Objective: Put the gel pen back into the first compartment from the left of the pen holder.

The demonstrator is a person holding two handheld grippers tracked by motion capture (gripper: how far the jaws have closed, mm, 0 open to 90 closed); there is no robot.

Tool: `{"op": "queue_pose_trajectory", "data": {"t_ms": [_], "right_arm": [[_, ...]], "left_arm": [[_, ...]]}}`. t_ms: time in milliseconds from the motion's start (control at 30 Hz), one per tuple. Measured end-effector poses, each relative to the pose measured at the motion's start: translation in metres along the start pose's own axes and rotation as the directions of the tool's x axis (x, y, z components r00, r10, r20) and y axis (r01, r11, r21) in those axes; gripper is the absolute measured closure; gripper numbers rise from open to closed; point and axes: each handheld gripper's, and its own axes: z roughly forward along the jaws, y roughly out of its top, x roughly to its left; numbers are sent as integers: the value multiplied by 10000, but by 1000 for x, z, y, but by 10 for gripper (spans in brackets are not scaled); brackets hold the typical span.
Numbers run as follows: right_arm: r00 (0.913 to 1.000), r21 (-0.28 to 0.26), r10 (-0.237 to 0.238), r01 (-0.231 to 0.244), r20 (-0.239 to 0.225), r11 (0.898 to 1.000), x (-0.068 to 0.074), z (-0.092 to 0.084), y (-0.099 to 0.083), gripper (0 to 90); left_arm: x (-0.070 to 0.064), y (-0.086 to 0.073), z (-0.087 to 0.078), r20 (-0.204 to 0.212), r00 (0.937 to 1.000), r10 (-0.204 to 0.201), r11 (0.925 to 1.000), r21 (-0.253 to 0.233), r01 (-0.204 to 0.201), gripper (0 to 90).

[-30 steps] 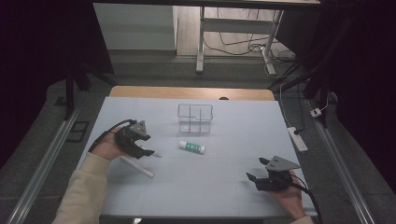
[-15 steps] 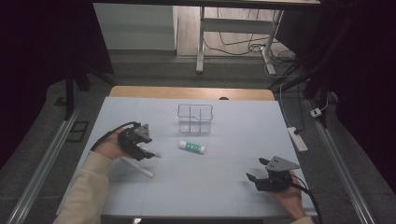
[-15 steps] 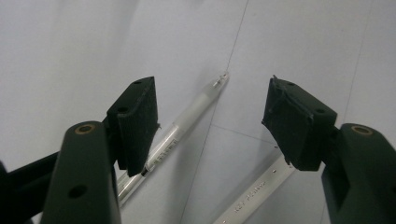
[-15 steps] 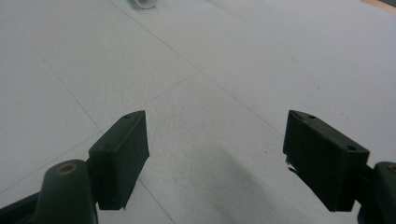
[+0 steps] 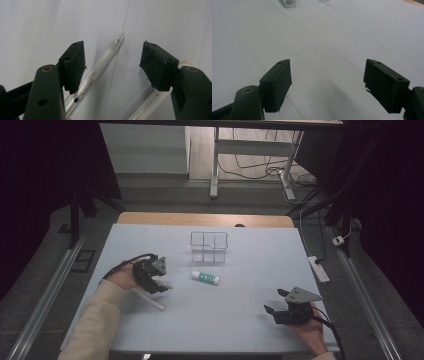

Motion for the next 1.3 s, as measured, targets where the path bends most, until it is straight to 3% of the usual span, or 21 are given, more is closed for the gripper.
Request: {"op": "queue_pose_trajectory", "data": {"t_ms": [67, 533, 667, 767, 900, 967, 1033, 1067, 1200, 1300], "right_arm": [[10000, -26, -13, 13, -29, 10000, 0, 0, 0, 223], [9999, -161, 1, -3, -128, 9999, 1, -2, 0, 223], [9999, -132, -47, 45, -141, 9999, 0, -1, 0, 223], [9999, -57, -27, 26, -113, 10000, 0, -1, 0, 223], [10000, -37, -26, 26, -82, 10000, 1, 0, 0, 223], [10000, -35, -57, 56, -82, 10000, 0, 0, 0, 223], [10000, -28, -44, 44, -82, 10000, 0, 0, 0, 223], [10000, -11, -19, 19, -83, 10000, 1, 0, 0, 223], [10000, -1, -35, 35, -89, 10000, 1, 0, 0, 223], [9999, -14, -30, 30, -134, 10000, 0, 1, 0, 223]], "left_arm": [[2, 1, 0, -28, 9998, 188, 9995, 268, -187, 365], [10, 6, 13, 76, 9923, 1234, 9899, 686, -1237, 455], [7, 6, 18, 11, 9805, 1963, 9760, 960, -1955, 517], [5, 6, 18, 53, 9729, 2312, 9690, 883, -2307, 565], [5, 6, 18, 187, 9562, 2923, 9523, 862, -2928, 645], [5, 7, 19, 143, 9513, 3078, 9473, 888, -3078, 674], [6, 7, 19, 94, 9514, 3077, 9475, 884, -3073, 723], [6, 7, 19, 104, 9467, 3220, 9425, 906, -3215, 726], [5, 7, 19, 114, 9374, 3481, 9329, 945, -3475, 754], [4, 7, 20, 168, 9347, 3549, 9302, 935, -3549, 789]]}}
